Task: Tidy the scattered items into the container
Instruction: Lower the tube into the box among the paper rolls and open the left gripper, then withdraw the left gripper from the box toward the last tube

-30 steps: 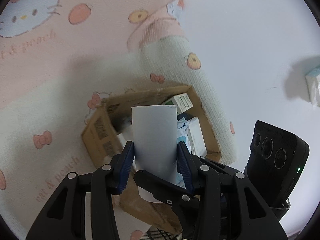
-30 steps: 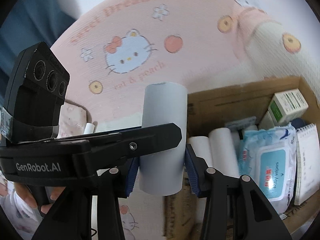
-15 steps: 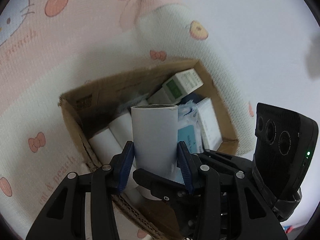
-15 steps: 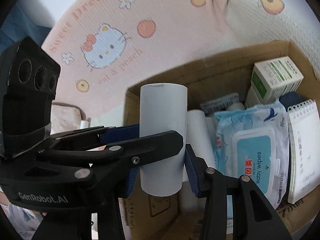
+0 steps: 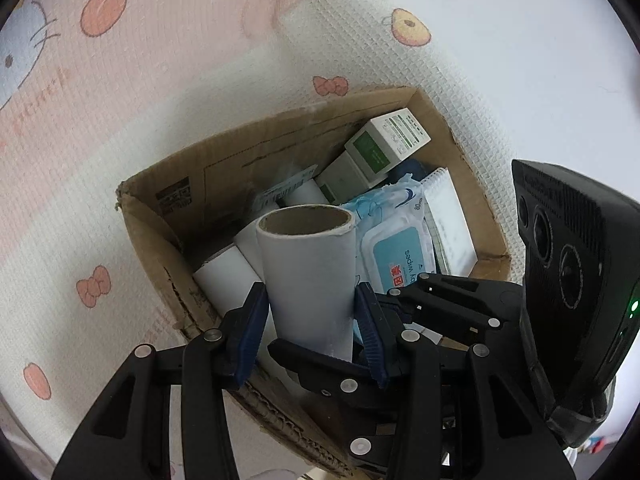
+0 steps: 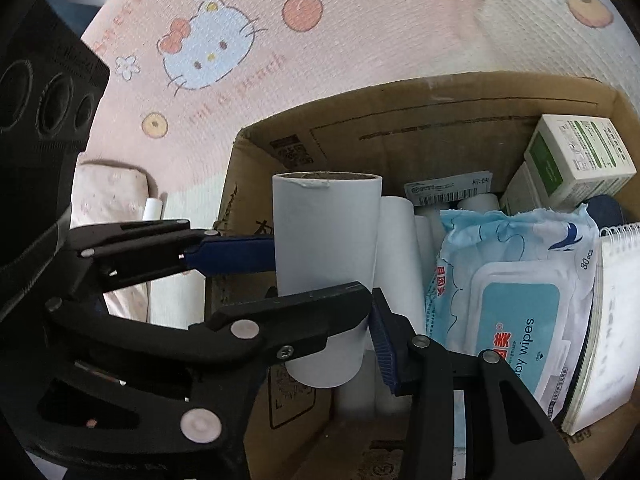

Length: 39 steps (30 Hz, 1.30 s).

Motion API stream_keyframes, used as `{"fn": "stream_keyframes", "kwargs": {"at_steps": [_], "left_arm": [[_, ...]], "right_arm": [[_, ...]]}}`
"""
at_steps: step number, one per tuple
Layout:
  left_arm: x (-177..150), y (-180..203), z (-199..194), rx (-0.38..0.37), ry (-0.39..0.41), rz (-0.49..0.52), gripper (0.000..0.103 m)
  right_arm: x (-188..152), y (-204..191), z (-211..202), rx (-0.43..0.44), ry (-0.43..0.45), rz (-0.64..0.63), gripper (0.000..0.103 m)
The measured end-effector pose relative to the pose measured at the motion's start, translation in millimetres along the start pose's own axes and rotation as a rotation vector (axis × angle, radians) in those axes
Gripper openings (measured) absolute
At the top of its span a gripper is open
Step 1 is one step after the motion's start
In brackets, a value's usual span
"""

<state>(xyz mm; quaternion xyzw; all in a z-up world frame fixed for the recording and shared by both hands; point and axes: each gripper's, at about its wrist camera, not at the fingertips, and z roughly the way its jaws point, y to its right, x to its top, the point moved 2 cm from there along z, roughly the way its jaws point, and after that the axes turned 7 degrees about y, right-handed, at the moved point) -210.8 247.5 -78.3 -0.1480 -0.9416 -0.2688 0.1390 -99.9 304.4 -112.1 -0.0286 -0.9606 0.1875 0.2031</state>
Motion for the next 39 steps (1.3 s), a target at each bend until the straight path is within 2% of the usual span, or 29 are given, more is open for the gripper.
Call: {"fn": "stream_keyframes", "kwargs": {"at_steps": [4, 7, 9, 11, 13, 16, 24, 27, 29, 31, 33, 36, 39], "left_arm": [[2, -4, -1, -0.021, -0.005, -0.044, 0.049], [4, -8, -8, 0.018, 0.035, -0.045, 0.049], [6, -9, -11, 0.013, 0.049, -0.035, 0.049], [6, -9, -10, 0.016, 0.053, -0.02, 0.048], [5, -5, -9, 0.038, 0.058, 0.008, 0.047], [1, 1, -2, 0.093, 0.05, 0.078, 0.034], [-1, -1, 1, 0.123, 0.073, 0.113, 0.028], [0, -3, 0, 0.102, 0.08, 0.098, 0.028], [0, -6, -3, 0.065, 0.087, 0.076, 0.029], [0, -8, -6, 0.035, 0.094, 0.051, 0.033], [-1, -11, -14, 0.009, 0.134, 0.023, 0.043], [-2, -12, -27, -0.003, 0.191, 0.019, 0.046], [-4, -9, -41, 0.026, 0.239, 0.055, 0.046]], "right_arm": [[1, 1, 0, -0.002, -0.015, -0.013, 0.041], [0, 7, 2, -0.038, -0.033, -0.014, 0.041], [-4, 15, 5, -0.059, -0.048, 0.001, 0.041], [-6, 23, 4, -0.012, -0.051, 0.051, 0.041], [-6, 25, 4, -0.006, -0.044, 0.059, 0.041], [-3, 19, 6, -0.037, -0.024, 0.01, 0.041], [1, -1, 13, -0.063, -0.03, -0.084, 0.041], [3, 2, 9, -0.061, -0.026, -0.068, 0.044], [3, -4, 9, -0.072, -0.018, -0.066, 0.052], [1, -7, 0, -0.088, 0.003, -0.088, 0.055], [-3, -15, -8, -0.112, 0.022, -0.118, 0.058], [-8, -23, -19, -0.125, 0.034, -0.136, 0.06], [-15, -27, -32, -0.128, 0.043, -0.133, 0.06]]}}
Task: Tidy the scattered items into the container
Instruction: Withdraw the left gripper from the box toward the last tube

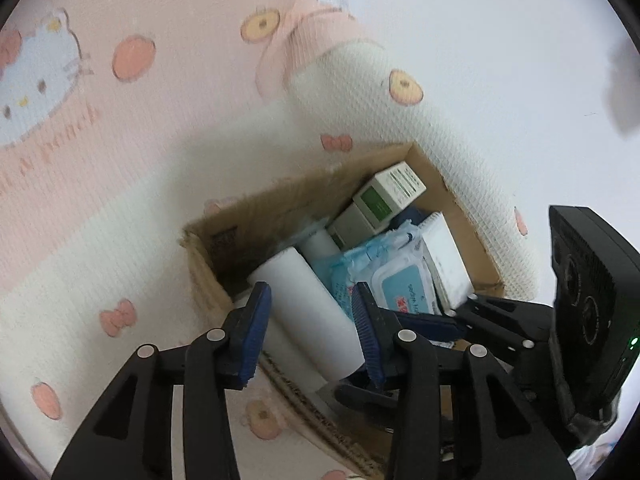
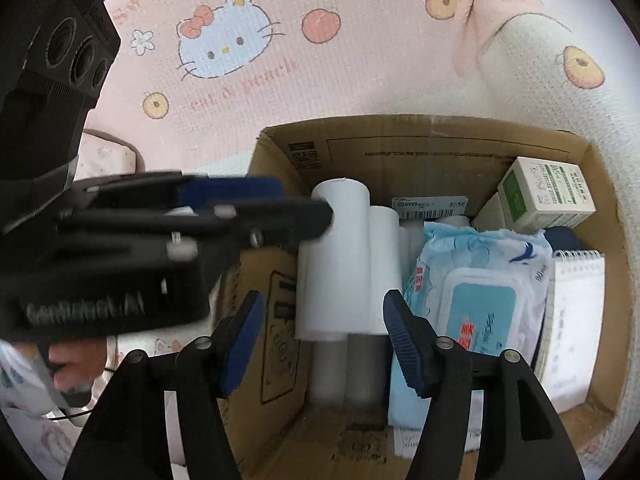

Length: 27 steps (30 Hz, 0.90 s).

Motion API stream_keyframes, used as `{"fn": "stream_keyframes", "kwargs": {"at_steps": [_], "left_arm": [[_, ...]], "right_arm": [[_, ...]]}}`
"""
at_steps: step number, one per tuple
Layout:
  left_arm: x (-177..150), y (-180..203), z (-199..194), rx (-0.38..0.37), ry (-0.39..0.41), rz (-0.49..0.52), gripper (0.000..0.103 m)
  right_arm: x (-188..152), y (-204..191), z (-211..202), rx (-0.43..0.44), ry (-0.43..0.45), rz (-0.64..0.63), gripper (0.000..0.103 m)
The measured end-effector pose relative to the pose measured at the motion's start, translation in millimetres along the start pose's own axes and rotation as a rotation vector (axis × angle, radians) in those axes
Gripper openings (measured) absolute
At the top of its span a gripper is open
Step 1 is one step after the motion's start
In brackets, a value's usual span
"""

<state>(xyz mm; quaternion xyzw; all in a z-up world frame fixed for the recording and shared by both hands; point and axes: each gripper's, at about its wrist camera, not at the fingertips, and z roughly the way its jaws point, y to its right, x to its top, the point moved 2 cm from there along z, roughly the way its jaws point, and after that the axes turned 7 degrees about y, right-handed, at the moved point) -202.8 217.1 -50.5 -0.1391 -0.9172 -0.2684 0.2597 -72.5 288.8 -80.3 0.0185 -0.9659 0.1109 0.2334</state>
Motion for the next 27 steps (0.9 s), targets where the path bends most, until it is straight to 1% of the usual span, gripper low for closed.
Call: {"fn": "stream_keyframes", "kwargs": {"at_steps": [3, 8, 9, 10, 12, 14, 17, 20, 24, 27], "left_arm": [[-5, 2, -15, -0.012, 0.046, 0.045, 0.046], [-21, -3, -43, -0.048, 0.164, 0.068, 0.046], [-25, -4, -49, -0.059, 0.186, 0.067, 0.044], [-30, -7, -54, -0.071, 0.204, 0.062, 0.041], [-41, -13, -65, -0.093, 0.233, 0.042, 0.014], [-51, -23, -72, -0.09, 0.258, 0.003, 0.007], [-64, -43, -80, -0.091, 0.275, -0.068, 0.005], [-78, -64, -88, -0.076, 0.282, -0.125, 0.005], [-99, -99, -99, -0.04, 0.285, -0.209, 0.004], [-115, -125, -108, -0.003, 0.289, -0.248, 0.004]], "right_arm": [[-13, 5, -24, -0.012, 0.032, 0.015, 0.06], [-19, -22, -37, -0.078, 0.128, -0.044, 0.06], [-22, -26, -40, -0.096, 0.151, -0.057, 0.06], [-24, -31, -43, -0.123, 0.177, -0.073, 0.06], [-29, -42, -47, -0.177, 0.218, -0.115, 0.06], [-33, -54, -48, -0.216, 0.243, -0.159, 0.06], [-37, -72, -49, -0.255, 0.281, -0.211, 0.06], [-41, -92, -51, -0.261, 0.308, -0.254, 0.06], [-46, -119, -46, -0.218, 0.334, -0.299, 0.06], [-45, -140, -32, -0.183, 0.341, -0.335, 0.06]]}}
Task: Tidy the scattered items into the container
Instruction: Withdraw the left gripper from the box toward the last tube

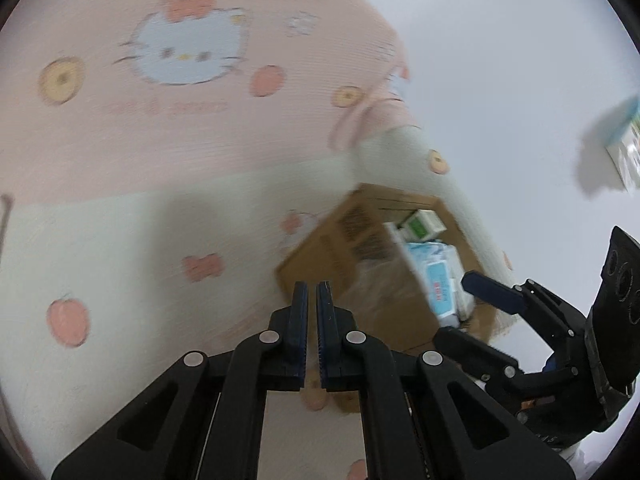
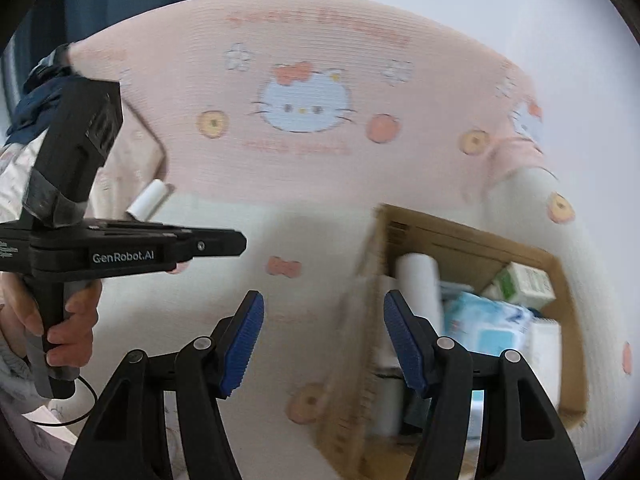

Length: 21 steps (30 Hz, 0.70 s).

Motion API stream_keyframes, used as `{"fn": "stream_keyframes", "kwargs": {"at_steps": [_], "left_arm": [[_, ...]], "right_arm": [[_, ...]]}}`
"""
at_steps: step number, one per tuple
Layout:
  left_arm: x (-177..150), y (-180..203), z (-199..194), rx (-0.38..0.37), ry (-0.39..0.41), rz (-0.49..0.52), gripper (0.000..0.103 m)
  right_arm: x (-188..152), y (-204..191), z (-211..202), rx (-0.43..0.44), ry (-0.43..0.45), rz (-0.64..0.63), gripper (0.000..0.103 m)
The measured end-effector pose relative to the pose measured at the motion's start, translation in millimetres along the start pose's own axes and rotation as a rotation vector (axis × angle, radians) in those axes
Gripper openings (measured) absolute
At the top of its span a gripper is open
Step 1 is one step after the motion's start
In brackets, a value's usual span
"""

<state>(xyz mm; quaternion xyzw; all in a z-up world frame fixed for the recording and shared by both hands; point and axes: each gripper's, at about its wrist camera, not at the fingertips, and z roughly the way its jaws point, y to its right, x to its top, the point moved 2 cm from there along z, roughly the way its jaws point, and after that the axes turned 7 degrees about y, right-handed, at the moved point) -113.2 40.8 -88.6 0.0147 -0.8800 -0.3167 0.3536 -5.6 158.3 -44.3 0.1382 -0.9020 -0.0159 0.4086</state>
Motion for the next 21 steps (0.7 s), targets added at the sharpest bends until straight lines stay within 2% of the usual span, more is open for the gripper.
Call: {"fn": "stream_keyframes", "kwargs": {"at_steps": [3, 7, 11, 13, 14, 15, 17, 21], "left_arm": [[-4, -29, -10, 0.083, 0.004, -0.005, 0.004], [-9, -62, -24, 0.147, -0.004, -0.027, 0.004], [-10, -87, -43, 0.216, -0.013, -0.004, 0.005], [-11, -101, -51, 0.303, -0.041, 0.012, 0.009], [-11, -108, -54, 0.347, -0.052, 0.011, 0.02], [-11, -115, -57, 0.373, -0.06, 0.005, 0.038], [-11, -134, -67, 0.403, -0.061, -0.02, 0.055], [-7, -169, -80, 0.483, -0.082, -0.046, 0.058]], "right_arm": [[3, -24, 15, 0.018, 0.016, -0.042, 0.06], [7, -56, 34, 0.065, 0.04, -0.096, 0.06], [12, -88, 49, 0.113, 0.068, -0.146, 0.06], [14, -102, 55, 0.135, 0.081, -0.173, 0.06], [15, -108, 59, 0.156, 0.085, -0.177, 0.06], [17, -113, 63, 0.184, 0.084, -0.169, 0.06], [20, -120, 71, 0.256, 0.076, -0.126, 0.06], [23, -132, 94, 0.362, 0.065, -0.049, 0.061]]}}
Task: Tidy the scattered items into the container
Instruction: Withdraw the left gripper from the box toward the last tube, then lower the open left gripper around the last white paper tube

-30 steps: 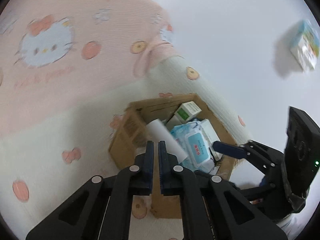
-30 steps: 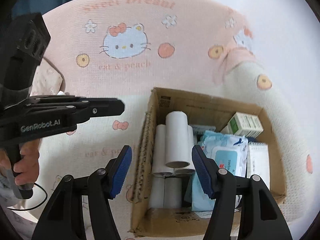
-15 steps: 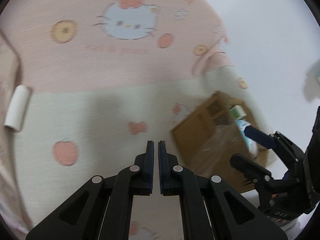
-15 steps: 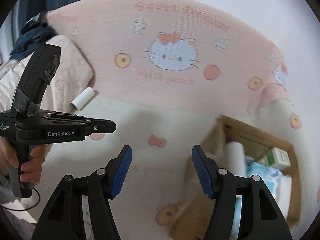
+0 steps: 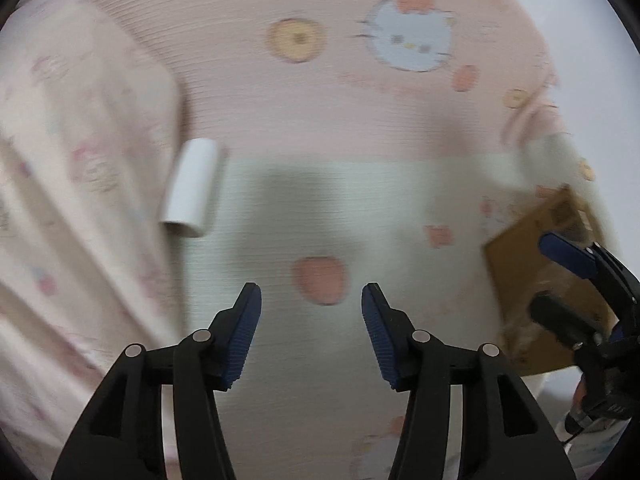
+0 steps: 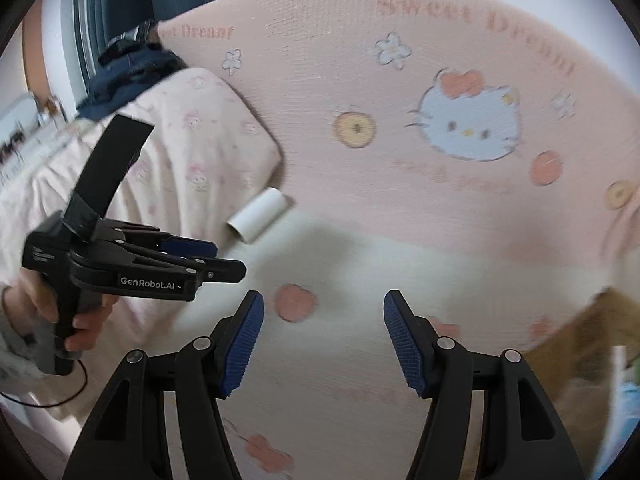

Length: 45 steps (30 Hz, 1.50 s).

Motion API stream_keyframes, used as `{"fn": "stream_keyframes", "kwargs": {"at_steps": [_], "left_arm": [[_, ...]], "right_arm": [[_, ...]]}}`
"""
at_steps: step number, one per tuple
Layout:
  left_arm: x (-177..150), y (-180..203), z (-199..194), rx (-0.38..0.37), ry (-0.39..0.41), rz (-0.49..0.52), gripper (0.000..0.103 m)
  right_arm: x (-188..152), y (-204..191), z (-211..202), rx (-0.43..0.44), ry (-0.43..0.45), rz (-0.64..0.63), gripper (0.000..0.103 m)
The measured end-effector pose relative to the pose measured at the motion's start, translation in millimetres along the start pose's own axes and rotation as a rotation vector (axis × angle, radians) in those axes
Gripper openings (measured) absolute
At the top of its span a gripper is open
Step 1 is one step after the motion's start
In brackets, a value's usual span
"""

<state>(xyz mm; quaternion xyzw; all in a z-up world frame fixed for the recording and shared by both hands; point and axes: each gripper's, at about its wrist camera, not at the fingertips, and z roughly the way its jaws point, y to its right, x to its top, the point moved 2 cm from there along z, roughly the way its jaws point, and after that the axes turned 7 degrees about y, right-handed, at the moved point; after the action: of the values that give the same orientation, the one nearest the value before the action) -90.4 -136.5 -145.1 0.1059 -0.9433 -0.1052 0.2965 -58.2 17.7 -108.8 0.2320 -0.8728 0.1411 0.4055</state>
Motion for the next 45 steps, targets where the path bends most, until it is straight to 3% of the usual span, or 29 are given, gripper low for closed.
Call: {"fn": "stream_keyframes", "kwargs": {"at_steps": [4, 8, 14, 21, 26, 31, 32, 34, 39, 45], "left_arm": [[9, -31, 9, 0.041, -0.023, -0.029, 0.059], [19, -57, 19, 0.049, -0.008, -0.103, 0.059], [34, -82, 36, 0.032, 0.015, -0.209, 0.058], [56, -99, 67, 0.05, 0.025, -0.268, 0.058], [68, -93, 88, 0.091, -0.018, -0.206, 0.058], [72, -88, 98, 0.136, -0.063, -0.177, 0.057], [71, -87, 98, 0.139, -0.061, -0.178, 0.052], [68, -84, 97, 0.131, -0.066, -0.171, 0.041], [59, -72, 96, 0.101, -0.034, -0.142, 0.04], [64, -78, 105, 0.057, -0.057, -0.242, 0.042]], "right_arm": [[0, 4, 30, 0.053, 0.003, 0.107, 0.061], [2, 8, 64, 0.032, 0.021, 0.184, 0.061], [0, 0, 118, -0.023, 0.024, 0.143, 0.061], [-11, -20, 173, 0.02, -0.028, 0.124, 0.061], [-9, -35, 193, 0.064, -0.043, 0.09, 0.061], [-7, -28, 201, 0.125, -0.038, 0.193, 0.061], [-6, -23, 203, 0.131, -0.037, 0.227, 0.061], [-6, -16, 207, 0.139, -0.039, 0.283, 0.061], [-9, -3, 229, 0.178, -0.078, 0.448, 0.061], [-6, -18, 248, 0.23, -0.087, 0.403, 0.061]]}}
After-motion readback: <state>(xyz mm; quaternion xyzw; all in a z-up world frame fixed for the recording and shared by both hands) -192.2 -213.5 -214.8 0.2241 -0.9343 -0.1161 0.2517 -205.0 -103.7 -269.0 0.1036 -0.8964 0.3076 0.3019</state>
